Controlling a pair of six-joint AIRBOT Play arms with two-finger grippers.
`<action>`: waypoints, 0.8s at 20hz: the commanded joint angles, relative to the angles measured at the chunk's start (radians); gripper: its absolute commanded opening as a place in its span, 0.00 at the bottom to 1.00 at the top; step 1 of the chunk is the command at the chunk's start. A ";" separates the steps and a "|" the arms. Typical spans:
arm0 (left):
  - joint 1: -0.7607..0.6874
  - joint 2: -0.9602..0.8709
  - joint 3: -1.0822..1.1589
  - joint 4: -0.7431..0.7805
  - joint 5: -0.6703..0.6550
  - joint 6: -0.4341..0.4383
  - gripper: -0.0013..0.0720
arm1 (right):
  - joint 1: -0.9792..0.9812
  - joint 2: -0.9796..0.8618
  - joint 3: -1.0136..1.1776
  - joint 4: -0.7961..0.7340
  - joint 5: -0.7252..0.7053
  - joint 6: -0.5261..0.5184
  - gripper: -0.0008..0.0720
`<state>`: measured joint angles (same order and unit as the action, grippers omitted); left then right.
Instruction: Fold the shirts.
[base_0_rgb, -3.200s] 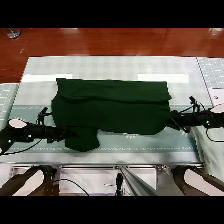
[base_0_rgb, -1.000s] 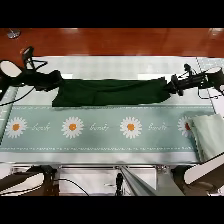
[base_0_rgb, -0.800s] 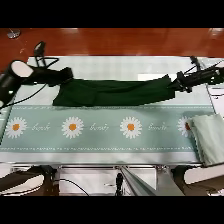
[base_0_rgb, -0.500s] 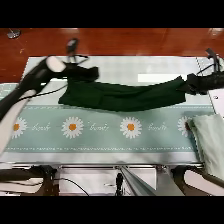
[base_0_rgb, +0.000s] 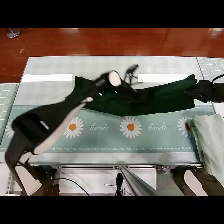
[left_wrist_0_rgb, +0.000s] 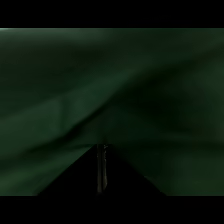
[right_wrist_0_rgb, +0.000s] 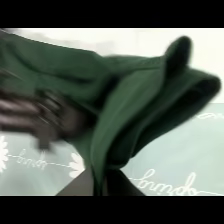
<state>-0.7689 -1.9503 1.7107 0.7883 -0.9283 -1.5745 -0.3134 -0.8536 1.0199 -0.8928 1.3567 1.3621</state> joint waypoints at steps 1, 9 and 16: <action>-0.107 -0.057 0.019 -0.046 -0.031 -0.029 0.05 | 0.000 0.026 -0.005 0.071 -0.003 -0.009 0.04; 0.212 0.129 0.040 0.061 -0.154 -0.037 0.05 | 0.057 0.023 -0.005 0.076 -0.034 -0.007 0.04; 0.698 0.621 0.033 0.211 -0.323 0.048 0.05 | 0.512 -0.324 0.280 0.076 -0.252 0.085 0.04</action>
<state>-0.2459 -1.5227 1.7481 0.9417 -1.1904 -1.5684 0.0280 -1.0187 1.1648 -0.8169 1.1934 1.4075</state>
